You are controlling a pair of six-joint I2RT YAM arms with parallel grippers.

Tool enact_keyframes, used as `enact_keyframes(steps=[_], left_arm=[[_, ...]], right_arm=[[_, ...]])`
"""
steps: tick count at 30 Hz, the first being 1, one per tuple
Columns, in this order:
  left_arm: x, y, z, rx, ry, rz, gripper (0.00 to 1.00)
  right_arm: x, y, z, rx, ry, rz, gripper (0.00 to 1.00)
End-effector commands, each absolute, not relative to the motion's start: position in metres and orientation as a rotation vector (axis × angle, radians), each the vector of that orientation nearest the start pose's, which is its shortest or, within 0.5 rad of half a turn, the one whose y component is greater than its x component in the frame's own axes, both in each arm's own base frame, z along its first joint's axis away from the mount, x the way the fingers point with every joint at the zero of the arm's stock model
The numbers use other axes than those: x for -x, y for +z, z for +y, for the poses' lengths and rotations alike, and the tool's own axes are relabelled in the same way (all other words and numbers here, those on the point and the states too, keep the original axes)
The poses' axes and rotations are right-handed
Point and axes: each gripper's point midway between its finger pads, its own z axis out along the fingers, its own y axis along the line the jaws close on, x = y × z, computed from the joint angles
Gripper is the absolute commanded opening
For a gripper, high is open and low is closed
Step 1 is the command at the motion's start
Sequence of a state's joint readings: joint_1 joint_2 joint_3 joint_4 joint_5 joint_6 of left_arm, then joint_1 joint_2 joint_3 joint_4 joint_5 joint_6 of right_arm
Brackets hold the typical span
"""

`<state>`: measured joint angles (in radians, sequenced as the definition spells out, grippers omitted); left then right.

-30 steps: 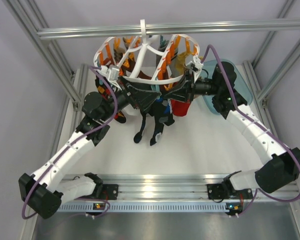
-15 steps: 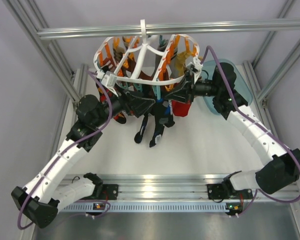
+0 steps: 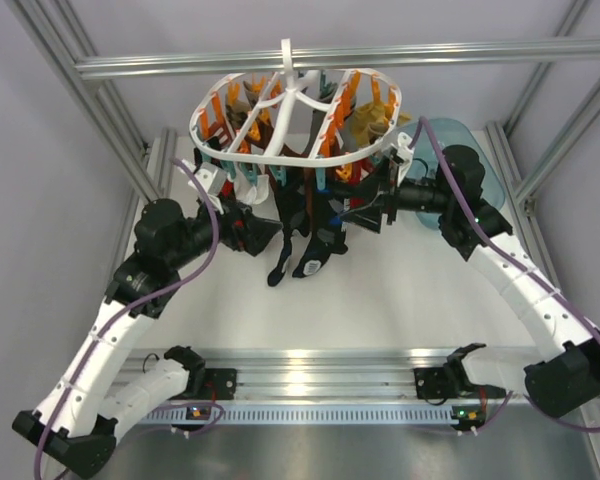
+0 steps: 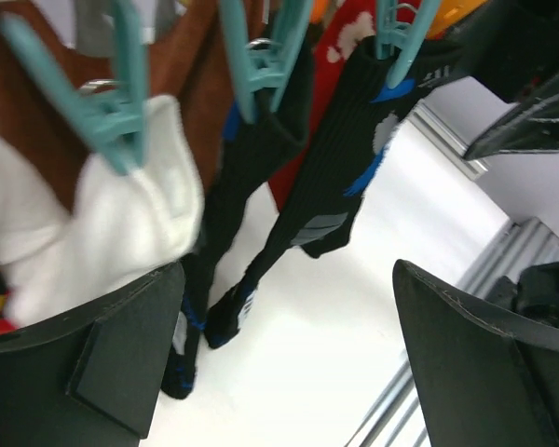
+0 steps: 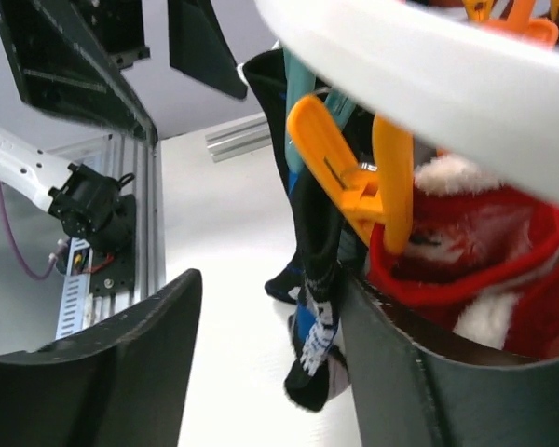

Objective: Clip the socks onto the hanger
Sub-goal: Reset both arms

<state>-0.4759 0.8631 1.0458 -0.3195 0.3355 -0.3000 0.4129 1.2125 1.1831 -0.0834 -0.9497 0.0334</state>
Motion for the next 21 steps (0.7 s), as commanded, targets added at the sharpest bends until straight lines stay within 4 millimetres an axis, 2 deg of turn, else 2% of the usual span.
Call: enact_keyframes(steps=[1, 2, 6, 7, 10, 11, 12, 13, 16, 17, 18, 21], left_arm=[[-0.237, 0.361, -0.176, -0.41, -0.744, 1.68, 0.98], [-0.236, 0.364, -0.167, -0.388, -0.725, 1.667, 0.98], [-0.229, 0.362, -0.142, -0.332, -0.665, 1.652, 0.98], [-0.228, 0.359, -0.134, -0.323, -0.638, 1.659, 0.98], [-0.221, 0.356, -0.118, -0.298, -0.569, 1.662, 0.98], [-0.223, 0.354, -0.108, -0.294, -0.515, 1.667, 0.98], [-0.222, 0.345, -0.102, -0.289, -0.482, 1.709, 0.98], [-0.228, 0.34, -0.087, -0.251, -0.4, 1.735, 0.98], [-0.234, 0.313, -0.061, -0.197, -0.258, 1.894, 0.98], [-0.237, 0.309, -0.048, -0.152, -0.192, 1.924, 0.98], [-0.24, 0.29, -0.038, -0.145, -0.13, 2.018, 0.98], [-0.24, 0.267, -0.012, -0.079, 0.02, 2.15, 0.98]], right_arm=[[-0.249, 0.353, 0.255, 0.996, 1.061, 1.459, 0.62], [-0.243, 0.351, 0.252, 1.0, 1.047, 1.456, 0.67], [-0.231, 0.341, 0.239, 1.003, 0.978, 1.459, 0.75], [-0.224, 0.339, 0.234, 0.995, 0.962, 1.456, 0.82], [-0.22, 0.331, 0.224, 0.966, 0.913, 1.48, 0.92], [-0.216, 0.329, 0.219, 0.951, 0.899, 1.483, 0.99], [-0.218, 0.326, 0.214, 0.92, 0.872, 1.507, 1.0], [-0.216, 0.324, 0.21, 0.901, 0.852, 1.519, 1.0], [-0.227, 0.313, 0.192, 0.796, 0.744, 1.625, 1.0], [-0.238, 0.305, 0.182, 0.724, 0.679, 1.683, 1.0], [-0.242, 0.297, 0.172, 0.678, 0.643, 1.733, 1.0], [-0.253, 0.275, 0.146, 0.551, 0.548, 1.815, 1.0]])
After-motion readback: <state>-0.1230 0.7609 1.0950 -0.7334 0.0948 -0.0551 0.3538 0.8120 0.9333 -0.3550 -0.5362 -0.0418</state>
